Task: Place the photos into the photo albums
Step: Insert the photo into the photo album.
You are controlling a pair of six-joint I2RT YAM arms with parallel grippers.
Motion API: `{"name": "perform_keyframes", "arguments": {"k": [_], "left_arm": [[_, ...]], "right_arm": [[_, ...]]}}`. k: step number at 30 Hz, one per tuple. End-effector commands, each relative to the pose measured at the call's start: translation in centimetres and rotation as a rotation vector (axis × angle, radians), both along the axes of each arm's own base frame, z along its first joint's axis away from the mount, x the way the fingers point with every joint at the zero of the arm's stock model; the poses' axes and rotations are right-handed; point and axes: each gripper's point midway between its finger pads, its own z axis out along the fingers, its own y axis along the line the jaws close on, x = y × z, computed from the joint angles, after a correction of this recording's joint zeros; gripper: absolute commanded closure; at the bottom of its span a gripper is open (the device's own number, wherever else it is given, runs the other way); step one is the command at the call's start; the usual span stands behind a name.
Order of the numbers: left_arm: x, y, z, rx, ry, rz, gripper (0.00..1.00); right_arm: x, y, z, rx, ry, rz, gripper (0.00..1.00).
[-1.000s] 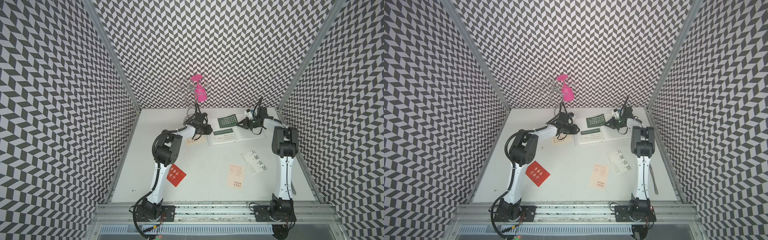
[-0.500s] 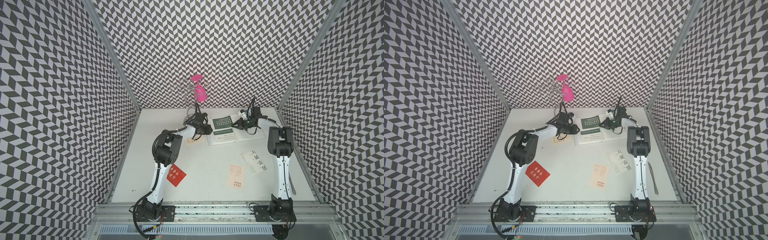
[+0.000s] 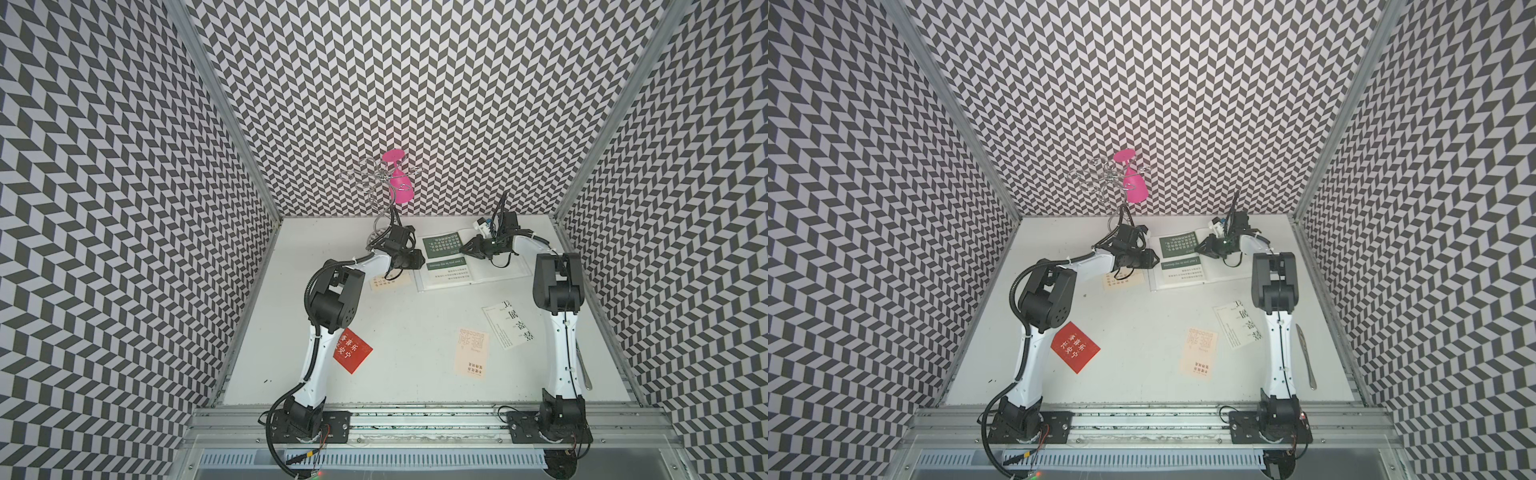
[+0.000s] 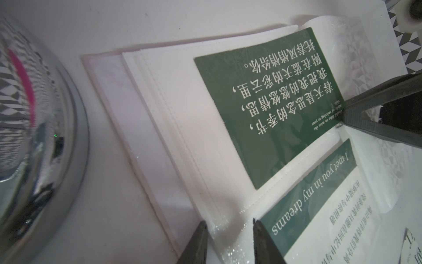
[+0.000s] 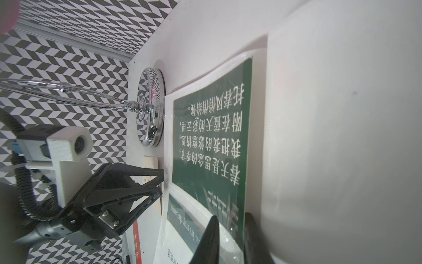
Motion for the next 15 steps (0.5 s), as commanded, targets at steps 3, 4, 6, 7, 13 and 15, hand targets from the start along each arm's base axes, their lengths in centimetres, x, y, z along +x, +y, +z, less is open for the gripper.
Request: {"name": "perform_keyframes", "arguments": {"k": [3, 4, 6, 7, 13, 15], "left_arm": [[-2.2, -0.8, -2.8, 0.026, 0.081, -0.032, 0.65], [-2.1, -0.8, -2.7, 0.024, 0.079, -0.032, 0.65], [-2.2, -0.8, -2.6, 0.022, 0.077, -0.033, 0.65], [-2.2, -0.9, -2.6, 0.023, 0.076, -0.034, 0.65], [-2.3, -0.9, -2.7, 0.022, 0.08, -0.035, 0.65], [-2.3, -0.8, -2.8, 0.022, 0.082, -0.034, 0.65]], "right_arm": [[2.5, -1.3, 5.6, -0.11, -0.171, -0.075, 0.72], [2.7, -1.4, 5.7, -0.12, -0.178, -0.084, 0.71], [3.1, -1.5, 5.3, -0.128, -0.184, -0.093, 0.68], [3.4, -1.7, 4.9, -0.137, -0.185, -0.1, 0.66], [4.4, -1.4, 2.8, -0.135, -0.171, -0.112, 0.63], [4.5, -0.8, 2.5, -0.12, -0.171, -0.104, 0.63]]}}
